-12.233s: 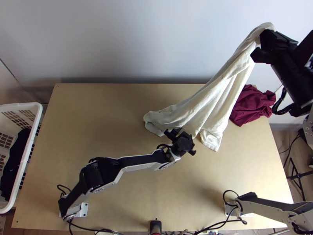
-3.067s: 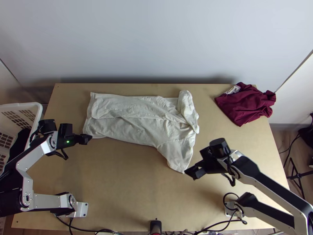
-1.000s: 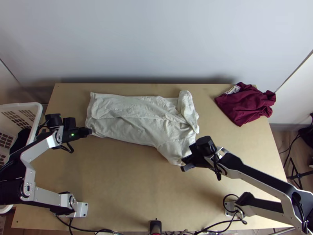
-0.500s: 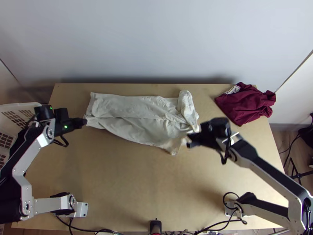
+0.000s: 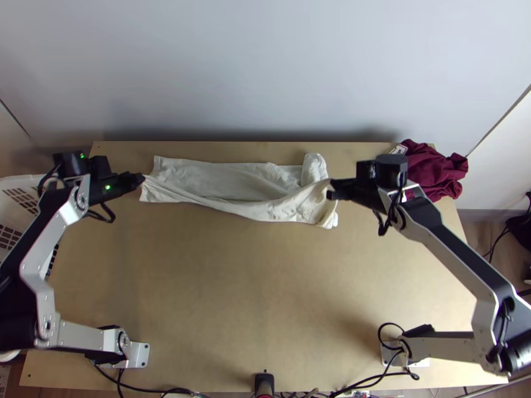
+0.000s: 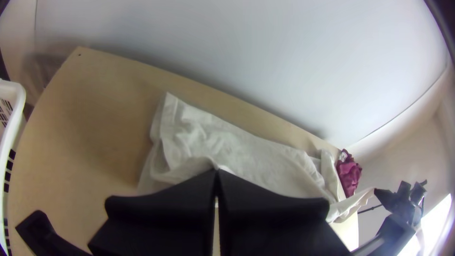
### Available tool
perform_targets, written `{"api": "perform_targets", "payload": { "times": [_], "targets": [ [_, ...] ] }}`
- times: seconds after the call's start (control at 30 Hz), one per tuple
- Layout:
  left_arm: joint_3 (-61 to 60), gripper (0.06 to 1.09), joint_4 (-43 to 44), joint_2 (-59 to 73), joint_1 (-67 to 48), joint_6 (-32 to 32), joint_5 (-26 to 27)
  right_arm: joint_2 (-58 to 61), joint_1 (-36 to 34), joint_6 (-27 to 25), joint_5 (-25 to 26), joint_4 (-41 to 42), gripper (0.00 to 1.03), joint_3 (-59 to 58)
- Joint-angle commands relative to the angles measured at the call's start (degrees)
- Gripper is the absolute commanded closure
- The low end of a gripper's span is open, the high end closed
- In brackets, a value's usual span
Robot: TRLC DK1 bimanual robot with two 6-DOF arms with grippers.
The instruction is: Fold the t-shirt
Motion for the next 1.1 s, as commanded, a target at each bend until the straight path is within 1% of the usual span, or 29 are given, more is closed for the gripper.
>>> {"api": "perform_targets", "payload": {
  "times": [0.0, 0.1, 0.13, 0.17, 0.37, 0.53, 0.67, 0.73, 0.9, 1.07],
  "targets": [
    [9.53, 1.05, 0.13, 10.83, -1.66, -4.12, -3.77, 5.88, -2.97, 0.36, 1.13, 2.6, 1.0, 3.66],
    [15.33, 1.05, -0.05, 16.63, -1.75, -8.07, -4.57, 7.81, -4.2, 0.36, 1.66, 3.74, 1.0, 4.36],
    [16.91, 1.05, -0.14, 18.3, -1.84, -8.6, -5.53, 8.51, -4.73, 0.36, 1.66, 3.92, 1.0, 4.71],
    [18.31, 1.05, -0.14, 20.06, -2.19, -8.95, -6.76, 9.39, -5.34, 0.36, 1.66, 4.27, 1.0, 5.15],
    [23.06, 1.05, -0.31, 26.47, -4.82, -9.3, -8.7, 16.69, -7.01, 0.54, 2.01, 6.99, 1.0, 8.41],
    [28.33, 1.05, -0.58, 32.27, -5.88, -10.18, -10.19, 24.86, -6.92, 0.19, 2.98, 7.43, 1.0, 15.26],
    [33.87, 1.05, -4.88, 36.58, -6.05, -10.36, -10.54, 29.78, -6.84, -0.17, 3.41, 5.76, 1.0, 20.89],
    [34.75, 1.05, -6.03, 37.28, -6.05, -10.36, -10.54, 31.54, -6.48, -0.6, 3.5, 5.15, 1.0, 22.47],
    [35.01, 1.05, -6.9, 37.9, -5.61, -10.18, -10.54, 34.18, -5.25, -1.57, 3.41, 2.86, 1.0, 22.91],
    [36.6, 1.05, -12.0, 37.99, -4.65, -9.57, -9.75, 34.35, -3.67, -2.54, 3.41, 0.49, 1.0, 21.24]
  ]
}}
